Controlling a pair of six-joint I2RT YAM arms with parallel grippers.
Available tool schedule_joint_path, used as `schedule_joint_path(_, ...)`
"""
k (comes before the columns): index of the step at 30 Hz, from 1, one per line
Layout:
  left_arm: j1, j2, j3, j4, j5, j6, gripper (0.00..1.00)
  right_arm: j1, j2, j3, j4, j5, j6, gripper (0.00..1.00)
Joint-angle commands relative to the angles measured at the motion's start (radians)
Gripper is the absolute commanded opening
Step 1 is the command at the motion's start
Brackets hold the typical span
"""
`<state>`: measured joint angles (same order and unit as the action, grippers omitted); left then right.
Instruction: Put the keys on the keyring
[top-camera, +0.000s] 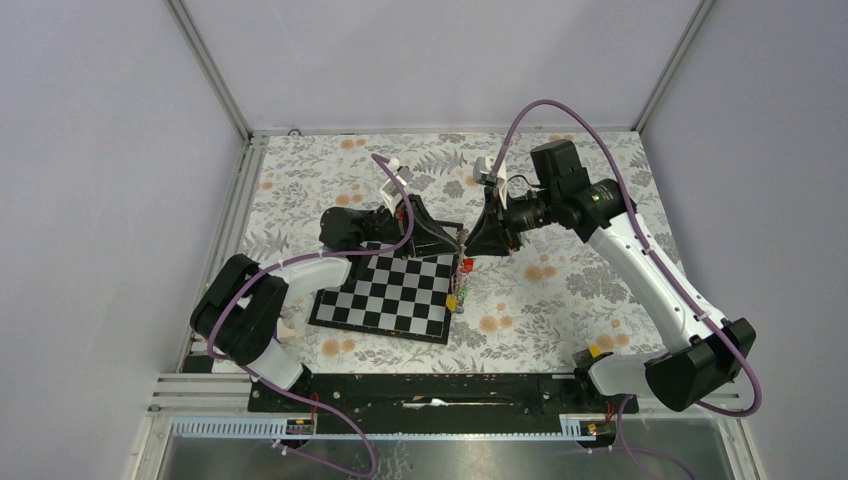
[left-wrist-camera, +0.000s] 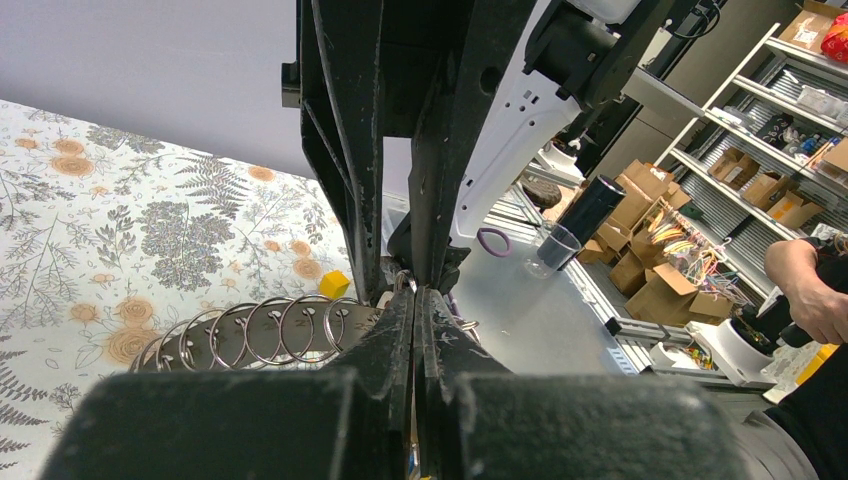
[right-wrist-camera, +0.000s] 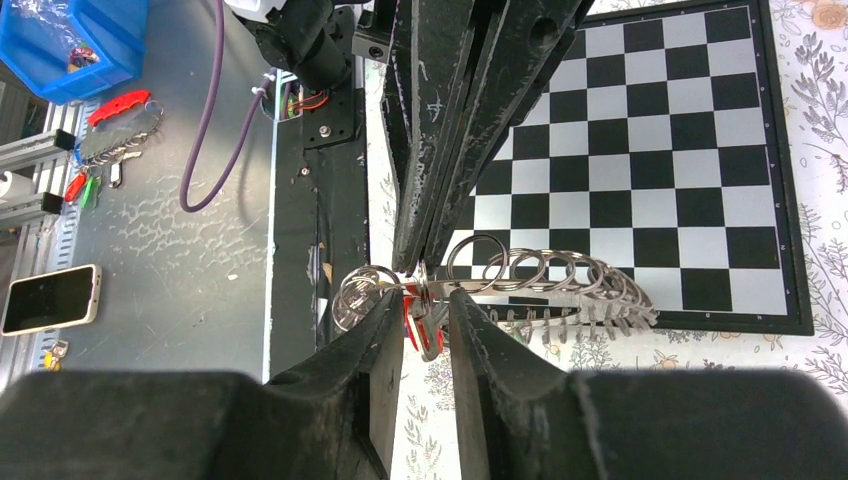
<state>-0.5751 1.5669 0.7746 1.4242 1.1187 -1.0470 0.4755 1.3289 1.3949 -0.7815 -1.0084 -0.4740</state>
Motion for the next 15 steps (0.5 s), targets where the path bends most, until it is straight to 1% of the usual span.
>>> schedule_joint_path(1, -0.006, -0.007, 0.018, 0.087, -0.017, -0.001, 0.0, 0.018, 0.009, -0.004, -0.003, 0.008, -0.011, 0.28)
schedule_joint_path(10, -0.005, -0.003, 0.017, 0.088, -0.016, 0.001, 0.0, 0.025, 0.012, -0.008, -0.002, 0.005, -0.01, 0.23)
schedule_joint_path(15, -0.005, -0.002, 0.017, 0.087, -0.015, 0.003, 0.0, 0.025, 0.007, -0.01, -0.003, 0.004, -0.01, 0.1)
